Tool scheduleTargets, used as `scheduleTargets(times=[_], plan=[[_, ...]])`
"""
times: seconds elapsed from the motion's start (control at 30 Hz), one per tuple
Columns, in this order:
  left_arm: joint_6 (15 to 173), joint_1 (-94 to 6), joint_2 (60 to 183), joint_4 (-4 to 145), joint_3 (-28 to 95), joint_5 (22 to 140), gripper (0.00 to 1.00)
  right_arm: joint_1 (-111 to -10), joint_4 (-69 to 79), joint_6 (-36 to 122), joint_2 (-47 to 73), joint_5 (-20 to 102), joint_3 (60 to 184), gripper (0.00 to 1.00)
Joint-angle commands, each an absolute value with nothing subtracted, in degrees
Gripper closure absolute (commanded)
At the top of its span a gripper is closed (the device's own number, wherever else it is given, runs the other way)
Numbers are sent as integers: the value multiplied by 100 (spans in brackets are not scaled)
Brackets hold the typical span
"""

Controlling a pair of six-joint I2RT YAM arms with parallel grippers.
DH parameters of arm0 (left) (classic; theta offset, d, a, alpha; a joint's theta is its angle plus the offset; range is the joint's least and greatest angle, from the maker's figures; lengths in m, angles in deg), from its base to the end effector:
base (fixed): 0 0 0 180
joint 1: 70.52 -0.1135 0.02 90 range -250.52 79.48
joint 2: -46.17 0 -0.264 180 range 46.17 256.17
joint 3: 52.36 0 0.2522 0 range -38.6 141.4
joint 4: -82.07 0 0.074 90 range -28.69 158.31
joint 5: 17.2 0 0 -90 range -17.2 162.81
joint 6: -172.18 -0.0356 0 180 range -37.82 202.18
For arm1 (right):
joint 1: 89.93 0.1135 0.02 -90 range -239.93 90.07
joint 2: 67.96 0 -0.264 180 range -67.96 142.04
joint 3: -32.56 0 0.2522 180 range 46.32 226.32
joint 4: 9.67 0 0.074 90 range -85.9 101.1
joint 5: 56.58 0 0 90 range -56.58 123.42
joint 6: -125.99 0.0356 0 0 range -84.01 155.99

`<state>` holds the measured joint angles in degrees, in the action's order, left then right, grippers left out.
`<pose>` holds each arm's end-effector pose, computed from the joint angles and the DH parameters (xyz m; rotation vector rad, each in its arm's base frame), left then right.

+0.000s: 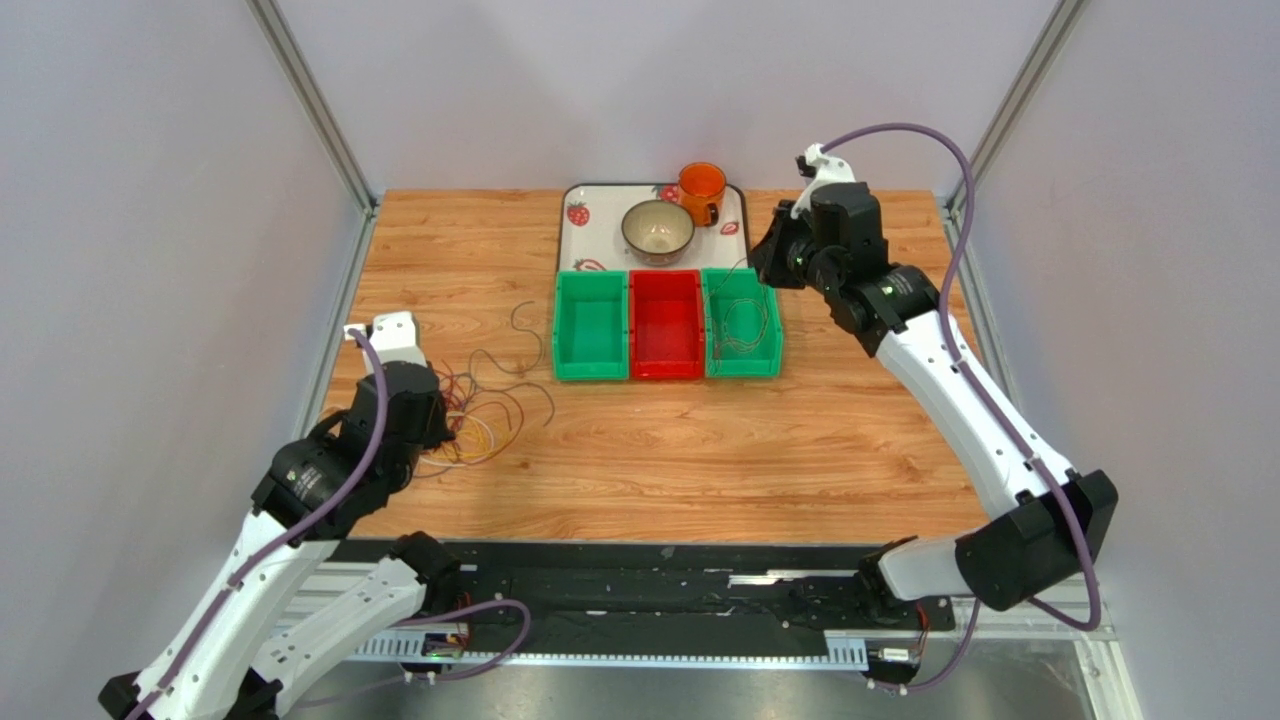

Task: Untangle the cables

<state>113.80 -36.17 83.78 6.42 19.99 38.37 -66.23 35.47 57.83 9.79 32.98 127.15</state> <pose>0.0908 -0.0377 0.3506 -0.2494 2.1269 0.0239 0.2765 0.1211 0.3926 -0.0293 2.0998 0.4780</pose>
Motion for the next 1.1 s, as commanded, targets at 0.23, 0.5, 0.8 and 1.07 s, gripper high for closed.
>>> scheduleTargets(times=[0.23, 0.5, 0.8, 1.07], plan=[[11154, -3642, 8388, 960, 1906, 4318, 100, -6620, 2422, 4820, 2167, 2481, 13314, 100], [11127, -3642, 8379, 977, 1897, 4363, 100, -6620, 2291, 4671, 2871, 2217, 13360, 100], [11145, -3651, 8335, 986, 1871, 4328, 100, -7040, 1931, 4758, 2951, 2521, 13123, 100], [11162, -3642, 8458, 977, 1888, 4310, 100, -7218, 1719, 4864, 3161, 3193, 12911, 100]])
